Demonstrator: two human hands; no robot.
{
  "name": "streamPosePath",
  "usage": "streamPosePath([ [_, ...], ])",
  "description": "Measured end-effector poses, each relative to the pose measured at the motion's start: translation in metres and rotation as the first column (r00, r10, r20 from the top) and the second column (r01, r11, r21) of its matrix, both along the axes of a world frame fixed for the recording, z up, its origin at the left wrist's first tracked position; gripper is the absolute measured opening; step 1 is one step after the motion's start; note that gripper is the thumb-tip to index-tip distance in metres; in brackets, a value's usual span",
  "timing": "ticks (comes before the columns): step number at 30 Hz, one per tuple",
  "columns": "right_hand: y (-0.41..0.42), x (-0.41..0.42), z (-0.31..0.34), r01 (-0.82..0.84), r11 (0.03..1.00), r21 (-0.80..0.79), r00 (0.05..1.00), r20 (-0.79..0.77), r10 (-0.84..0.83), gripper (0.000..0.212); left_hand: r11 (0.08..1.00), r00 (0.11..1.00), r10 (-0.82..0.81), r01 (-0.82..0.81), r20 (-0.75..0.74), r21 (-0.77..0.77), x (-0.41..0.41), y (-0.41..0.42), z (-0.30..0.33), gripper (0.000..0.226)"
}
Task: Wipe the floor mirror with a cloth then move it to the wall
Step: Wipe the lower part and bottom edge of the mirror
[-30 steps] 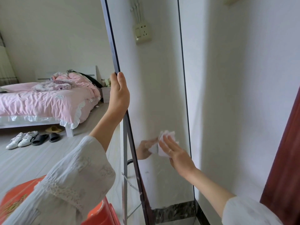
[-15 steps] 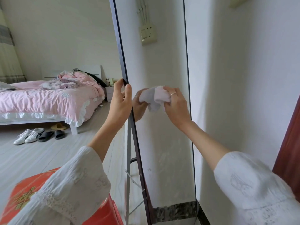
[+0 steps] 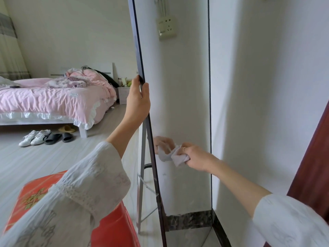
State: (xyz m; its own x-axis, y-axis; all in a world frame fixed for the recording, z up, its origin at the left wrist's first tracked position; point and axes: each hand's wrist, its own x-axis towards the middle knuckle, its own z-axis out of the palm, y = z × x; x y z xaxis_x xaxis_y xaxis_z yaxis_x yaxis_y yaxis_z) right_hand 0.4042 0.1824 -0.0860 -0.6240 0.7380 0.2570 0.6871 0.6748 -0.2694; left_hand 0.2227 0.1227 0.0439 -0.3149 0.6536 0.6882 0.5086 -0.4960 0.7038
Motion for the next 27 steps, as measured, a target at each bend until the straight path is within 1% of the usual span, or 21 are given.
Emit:
streamPosePath([
  [1,0.0,0.002,0.008,0.032,0.999,-0.027,0.999,-0.041,-0.033,0.03,1.0,1.0,0.002,-0.002,-0.004,-0.003,0.0,-0.001,0.0,0.034],
  [2,-0.001,0.003,0.02,0.077,0.997,-0.004,0.991,-0.114,-0.077,0.031,1.0,1.0,0.001,-0.001,-0.011,-0.007,0.0,-0.001,0.0,0.035],
  [4,0.0,0.002,0.045,0.174,0.977,0.126,0.95,-0.282,-0.133,0.036,1.0,1.0,-0.018,0.018,-0.02,-0.005,-0.003,0.0,-0.001,0.035],
  [7,0.002,-0.015,0.082,0.19,0.943,0.273,0.895,-0.442,-0.053,0.038,1.0,0.999,-0.023,0.023,-0.033,-0.007,-0.007,0.002,-0.001,0.036],
  [10,0.002,-0.035,0.101,0.166,0.912,0.374,0.866,-0.498,0.047,0.038,1.0,0.998,-0.007,0.006,-0.057,-0.018,-0.009,0.001,0.001,0.036],
  [12,0.002,-0.041,0.094,0.168,0.895,0.413,0.854,-0.515,0.077,0.035,0.999,0.998,-0.024,0.022,-0.06,-0.025,-0.01,0.001,0.001,0.037],
  [14,0.001,-0.044,0.074,0.146,0.903,0.403,0.846,-0.524,0.097,0.03,0.999,0.997,-0.038,0.036,-0.061,-0.034,-0.01,0.0,0.002,0.037],
  [17,-0.006,-0.046,0.043,0.059,0.896,0.441,0.861,-0.477,0.178,0.025,0.999,0.998,-0.037,0.035,-0.054,-0.039,-0.01,0.0,0.003,0.036],
  [20,-0.013,-0.04,0.015,-0.032,0.899,0.436,0.908,-0.364,0.209,0.027,0.999,0.999,-0.017,0.015,-0.038,-0.048,-0.01,0.001,0.002,0.038],
  [21,-0.015,-0.036,0.008,-0.083,0.908,0.41,0.924,-0.309,0.224,0.027,0.999,0.999,-0.009,0.007,-0.033,-0.049,-0.009,0.001,0.002,0.038],
  [23,-0.017,-0.028,0.002,-0.173,0.939,0.299,0.966,-0.137,0.221,0.026,0.999,1.0,-0.001,0.0,-0.025,-0.048,-0.008,0.0,0.002,0.038],
  [25,-0.016,-0.019,0.009,-0.15,0.969,0.198,0.988,0.059,0.141,0.026,0.999,1.0,-0.004,0.003,-0.029,-0.053,-0.006,-0.002,0.001,0.036],
  [26,-0.018,-0.015,0.017,-0.105,0.981,0.161,0.992,0.086,0.092,0.025,0.998,0.999,-0.006,0.004,-0.031,-0.06,-0.006,-0.003,0.0,0.036],
  [27,-0.018,-0.013,0.026,-0.066,0.988,0.14,0.997,0.049,0.059,0.024,0.998,0.999,-0.008,0.005,-0.033,-0.063,-0.006,-0.003,-0.001,0.036],
])
